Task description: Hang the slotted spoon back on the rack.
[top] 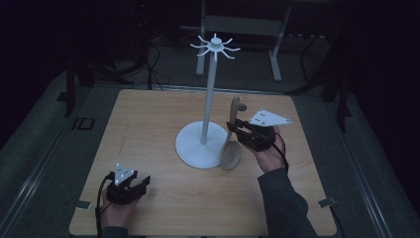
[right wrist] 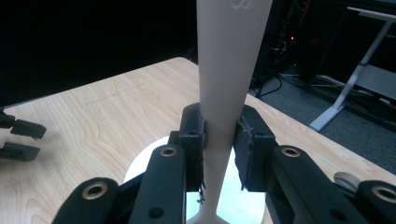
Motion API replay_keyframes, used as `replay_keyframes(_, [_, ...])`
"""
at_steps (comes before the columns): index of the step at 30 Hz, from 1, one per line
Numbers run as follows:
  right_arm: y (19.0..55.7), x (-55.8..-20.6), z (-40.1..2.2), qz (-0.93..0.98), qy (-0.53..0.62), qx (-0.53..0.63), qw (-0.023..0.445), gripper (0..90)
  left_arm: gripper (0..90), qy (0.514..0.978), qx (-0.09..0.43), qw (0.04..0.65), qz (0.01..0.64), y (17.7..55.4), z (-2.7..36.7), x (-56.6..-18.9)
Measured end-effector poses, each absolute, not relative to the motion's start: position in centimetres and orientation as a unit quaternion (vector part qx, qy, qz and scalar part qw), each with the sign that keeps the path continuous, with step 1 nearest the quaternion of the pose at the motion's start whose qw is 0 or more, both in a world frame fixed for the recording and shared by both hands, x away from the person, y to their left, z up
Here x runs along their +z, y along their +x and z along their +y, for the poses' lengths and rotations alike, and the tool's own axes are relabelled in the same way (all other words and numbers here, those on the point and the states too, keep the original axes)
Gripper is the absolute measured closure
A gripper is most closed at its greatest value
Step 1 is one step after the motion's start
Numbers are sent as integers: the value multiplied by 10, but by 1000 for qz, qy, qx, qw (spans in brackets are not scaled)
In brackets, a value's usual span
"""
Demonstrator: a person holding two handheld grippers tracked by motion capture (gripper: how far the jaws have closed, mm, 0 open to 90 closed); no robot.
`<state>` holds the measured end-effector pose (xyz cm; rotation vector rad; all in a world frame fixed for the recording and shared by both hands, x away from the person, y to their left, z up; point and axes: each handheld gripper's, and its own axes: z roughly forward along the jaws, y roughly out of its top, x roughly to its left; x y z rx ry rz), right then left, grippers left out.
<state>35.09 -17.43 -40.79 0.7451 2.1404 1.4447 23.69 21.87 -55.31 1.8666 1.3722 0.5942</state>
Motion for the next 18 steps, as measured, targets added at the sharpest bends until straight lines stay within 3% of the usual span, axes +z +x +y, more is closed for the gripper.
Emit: replay_keyframes(18, [352, -390, -175, 758, 276, 541, 237, 743, 456, 726, 232, 365, 534, 237, 219, -553])
